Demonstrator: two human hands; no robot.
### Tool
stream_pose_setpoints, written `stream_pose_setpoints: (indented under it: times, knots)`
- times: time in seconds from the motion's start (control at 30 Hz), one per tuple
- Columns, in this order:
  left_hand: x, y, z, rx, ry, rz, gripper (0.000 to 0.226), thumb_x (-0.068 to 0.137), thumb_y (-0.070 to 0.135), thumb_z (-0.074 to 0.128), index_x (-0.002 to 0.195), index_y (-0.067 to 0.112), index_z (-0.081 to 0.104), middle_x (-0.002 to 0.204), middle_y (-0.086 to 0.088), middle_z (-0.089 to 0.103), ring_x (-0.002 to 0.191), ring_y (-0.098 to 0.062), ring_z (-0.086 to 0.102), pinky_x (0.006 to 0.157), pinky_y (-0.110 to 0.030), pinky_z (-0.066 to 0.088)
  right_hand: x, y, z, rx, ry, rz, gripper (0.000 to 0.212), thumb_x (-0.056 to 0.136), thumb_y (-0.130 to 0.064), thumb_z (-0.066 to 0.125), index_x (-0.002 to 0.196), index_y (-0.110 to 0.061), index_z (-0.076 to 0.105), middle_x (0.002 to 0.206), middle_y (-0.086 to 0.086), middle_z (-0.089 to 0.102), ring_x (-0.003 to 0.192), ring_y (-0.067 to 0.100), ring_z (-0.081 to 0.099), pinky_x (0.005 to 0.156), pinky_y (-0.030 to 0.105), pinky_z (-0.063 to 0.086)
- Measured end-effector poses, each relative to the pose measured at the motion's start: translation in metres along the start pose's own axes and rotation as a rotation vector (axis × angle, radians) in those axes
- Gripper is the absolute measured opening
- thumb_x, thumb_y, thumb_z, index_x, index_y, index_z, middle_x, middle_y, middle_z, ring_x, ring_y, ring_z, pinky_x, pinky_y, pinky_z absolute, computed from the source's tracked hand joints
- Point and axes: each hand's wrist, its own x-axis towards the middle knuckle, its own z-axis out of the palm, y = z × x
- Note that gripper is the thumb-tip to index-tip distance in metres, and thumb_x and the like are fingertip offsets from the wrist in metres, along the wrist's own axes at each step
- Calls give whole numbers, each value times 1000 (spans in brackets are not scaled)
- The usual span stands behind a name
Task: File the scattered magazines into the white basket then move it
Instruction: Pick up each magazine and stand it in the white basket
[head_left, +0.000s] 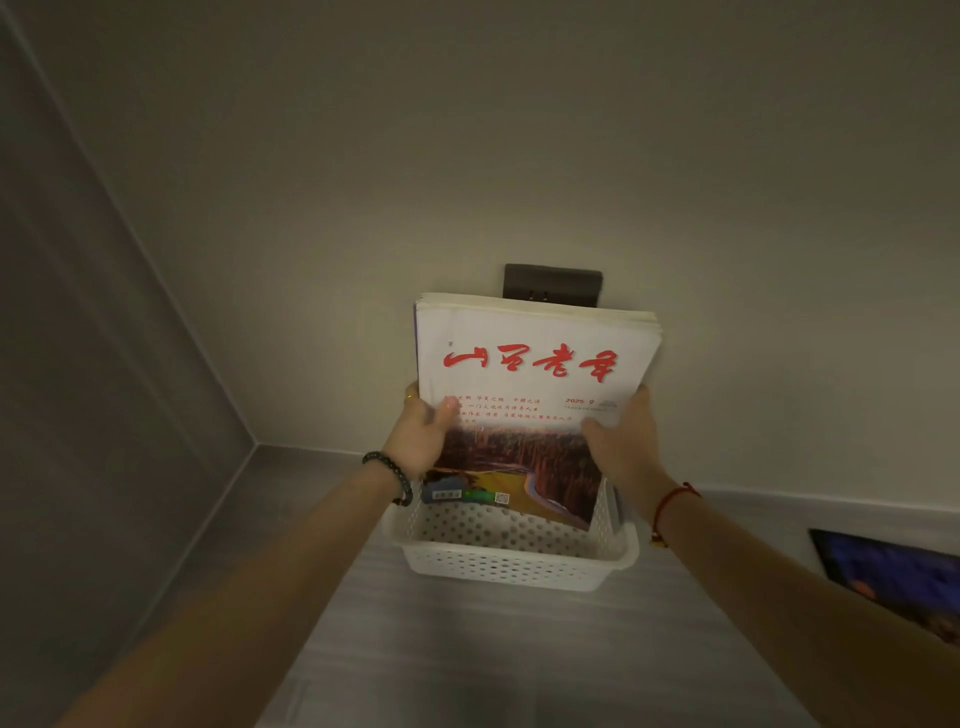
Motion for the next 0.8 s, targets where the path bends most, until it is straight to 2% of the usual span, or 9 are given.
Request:
stream_pose_setpoints:
  times: [0.13, 0.23, 0.37, 0.43, 0.53, 0.6, 0.67, 0.73, 0.8]
  knots:
    - [7, 1, -4, 86, 30, 31, 40, 95, 20, 38, 130, 3, 25, 126, -10, 47, 120, -25, 46, 97, -36, 43, 6, -3, -6, -78, 14, -103, 36, 88, -8, 51, 122, -8, 39, 123, 13, 55, 111, 29, 55, 81, 32, 47]
    - [9, -2, -1, 134, 75, 36, 39, 95, 22, 38, 127, 2, 28, 129, -14, 49, 118, -25, 48, 90, -30, 41, 6, 3, -12, -127, -53, -125, 37, 90, -8, 49, 125, -9, 37, 126, 11, 53, 114, 28, 53, 80, 27, 42]
    - [6, -3, 4, 162, 132, 1, 46, 93, 29, 40, 128, 1, 28, 131, -17, 50, 117, -29, 49, 85, -30, 41, 9, 3, -23, -148, -175, -102, 48, 84, 1, 53, 127, -7, 35, 128, 14, 52, 117, 30, 51, 83, 30, 44]
    - [2, -6, 5, 111, 153, -53, 53, 92, 32, 41, 133, 3, 25, 134, -16, 48, 119, -31, 49, 87, -33, 43, 8, 2, -30, -135, -238, -97, 51, 83, 1, 56, 129, -7, 36, 129, 15, 52, 118, 31, 50, 87, 34, 45]
    - [-12, -10, 7, 88, 233, -135, 64, 91, 37, 42, 141, 6, 15, 144, -17, 36, 128, -32, 41, 100, -40, 38, 3, 6, -46, -132, -294, -43, 63, 83, 1, 57, 138, -8, 26, 139, 15, 41, 125, 31, 43, 101, 39, 41]
    - [-24, -11, 12, 53, 328, -140, 63, 92, 35, 43, 141, 5, 16, 147, -18, 30, 132, -33, 35, 106, -41, 32, -3, 13, -64, -155, -297, -24, 64, 84, 2, 54, 139, -9, 24, 141, 14, 37, 125, 30, 42, 99, 32, 39]
    - [-42, -10, 20, -11, 394, -86, 56, 92, 29, 44, 137, 4, 24, 143, -20, 36, 128, -33, 40, 102, -39, 35, -11, 26, -89, -166, -285, -16, 60, 85, 4, 53, 138, -8, 28, 138, 16, 40, 120, 30, 46, 92, 28, 40]
    - [-61, -10, 33, -18, 417, 25, 39, 93, 24, 44, 127, 4, 38, 128, -21, 51, 115, -32, 50, 94, -37, 40, -21, 45, -119, -146, -252, 14, 55, 84, 8, 52, 134, -4, 34, 135, 21, 42, 112, 31, 49, 81, 24, 43]
    - [-78, -10, 55, -38, 353, 93, 20, 93, 21, 44, 109, 9, 49, 100, -15, 63, 95, -31, 59, 83, -38, 49, -33, 71, -153, -105, -201, 65, 53, 83, 12, 52, 132, 0, 36, 133, 26, 41, 105, 33, 49, 73, 22, 45]
